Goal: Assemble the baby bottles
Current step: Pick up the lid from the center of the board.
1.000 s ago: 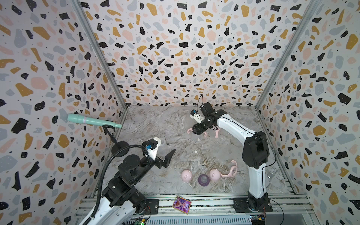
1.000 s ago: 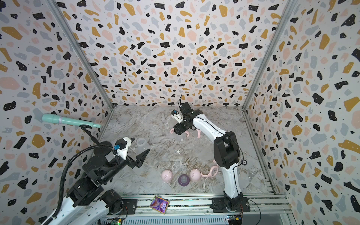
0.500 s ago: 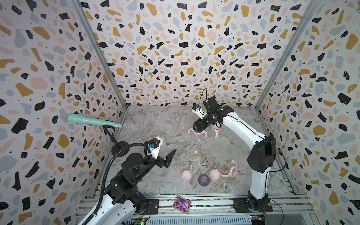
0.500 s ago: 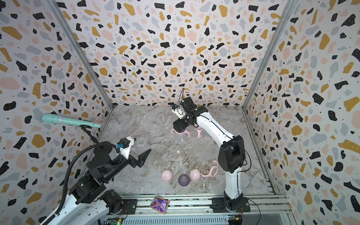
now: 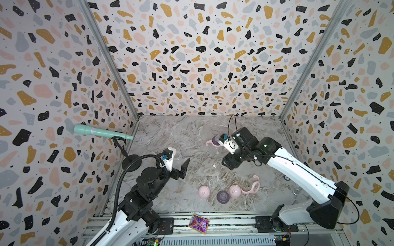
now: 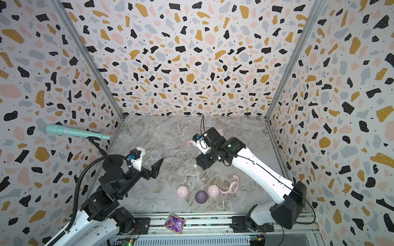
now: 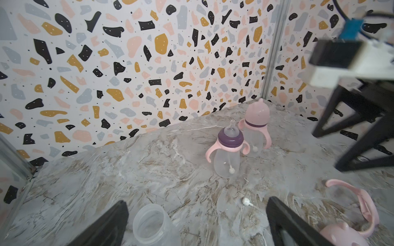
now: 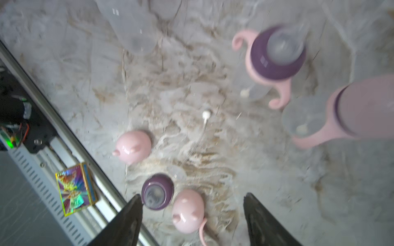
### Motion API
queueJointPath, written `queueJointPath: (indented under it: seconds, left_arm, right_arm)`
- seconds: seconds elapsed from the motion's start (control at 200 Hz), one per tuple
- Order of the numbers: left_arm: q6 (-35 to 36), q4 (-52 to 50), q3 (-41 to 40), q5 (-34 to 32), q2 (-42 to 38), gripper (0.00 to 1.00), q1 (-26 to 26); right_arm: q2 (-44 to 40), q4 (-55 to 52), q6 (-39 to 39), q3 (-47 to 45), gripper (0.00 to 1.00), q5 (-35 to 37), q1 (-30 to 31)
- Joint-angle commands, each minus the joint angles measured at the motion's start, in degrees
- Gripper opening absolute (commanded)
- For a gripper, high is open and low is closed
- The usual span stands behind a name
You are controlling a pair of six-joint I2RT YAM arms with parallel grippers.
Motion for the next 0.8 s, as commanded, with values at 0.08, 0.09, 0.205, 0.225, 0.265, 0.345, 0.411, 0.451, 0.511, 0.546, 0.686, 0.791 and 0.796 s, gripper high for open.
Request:
queueJointPath:
  seconds: [0.08,0.09,0.205,0.225,0.265,0.345,0.411,0.451,0.511,0.546,0.686,0.791,0.796]
  left_arm:
    - [-1.93,6.01,-1.02,-5.89,-0.18,1.0,-0.05]
    - [-1.91,6.09,-1.1,-5.95,-0.17,1.0,-0.05]
    - [-1.78,6.17,-1.06,-5.28,-0.18,1.0,-0.06]
    - [-1.76,6.05,-0.95,-5.0,-0.17,1.0,-0.05]
    - [-1.76,5.65,-0.73,-4.7,-0.19,1.0,-0.05]
    - [-1.51,4.56,-0.05,-4.37,-0.15,1.0,-0.05]
    - [-1.29,3.48,0.47,-4.22,-0.17,1.0,-0.05]
    - [-1.2,2.99,0.81,-4.22,-0.24,1.0,-0.05]
    - [-1.12,2.55,0.95,-4.19,-0.35,1.0,-0.08]
    - [-1.12,2.58,0.95,-4.14,-0.5,1.0,-0.05]
    - [-1.23,2.58,1.0,-3.93,-0.69,1.0,-0.05]
    - [-1.22,2.0,1.42,-3.93,-0.75,1.0,-0.05]
    - [-1.14,1.95,1.4,-3.94,-0.77,1.0,-0.09]
  right_arm:
    - [-7.06,3.83,11.87,-17.04,0.82,-2.33,3.36]
    - [-7.28,4.32,12.18,-17.84,0.82,-2.41,3.5]
    - [-8.33,9.61,15.39,-25.88,0.83,-2.46,3.81]
    - [-8.24,10.29,15.69,-26.95,0.83,-2.37,3.8]
    - [-7.93,11.47,16.08,-28.65,0.83,-1.99,3.81]
    - [-7.07,13.19,16.32,-31.09,0.82,-1.88,3.81]
    - [-6.25,13.97,16.27,-32.13,0.81,-1.99,3.81]
    - [-5.99,14.8,16.27,-32.78,0.81,-2.2,3.81]
    - [-5.42,16.32,16.35,-33.84,0.81,-2.35,3.81]
    - [-5.02,17.19,16.42,-34.31,0.81,-2.21,3.8]
    - [-2.43,19.67,16.81,-35.42,0.81,-0.33,3.64]
    - [-0.34,19.84,17.16,-35.57,0.78,1.73,3.63]
    - [-0.26,19.82,17.11,-35.63,0.78,1.76,3.63]
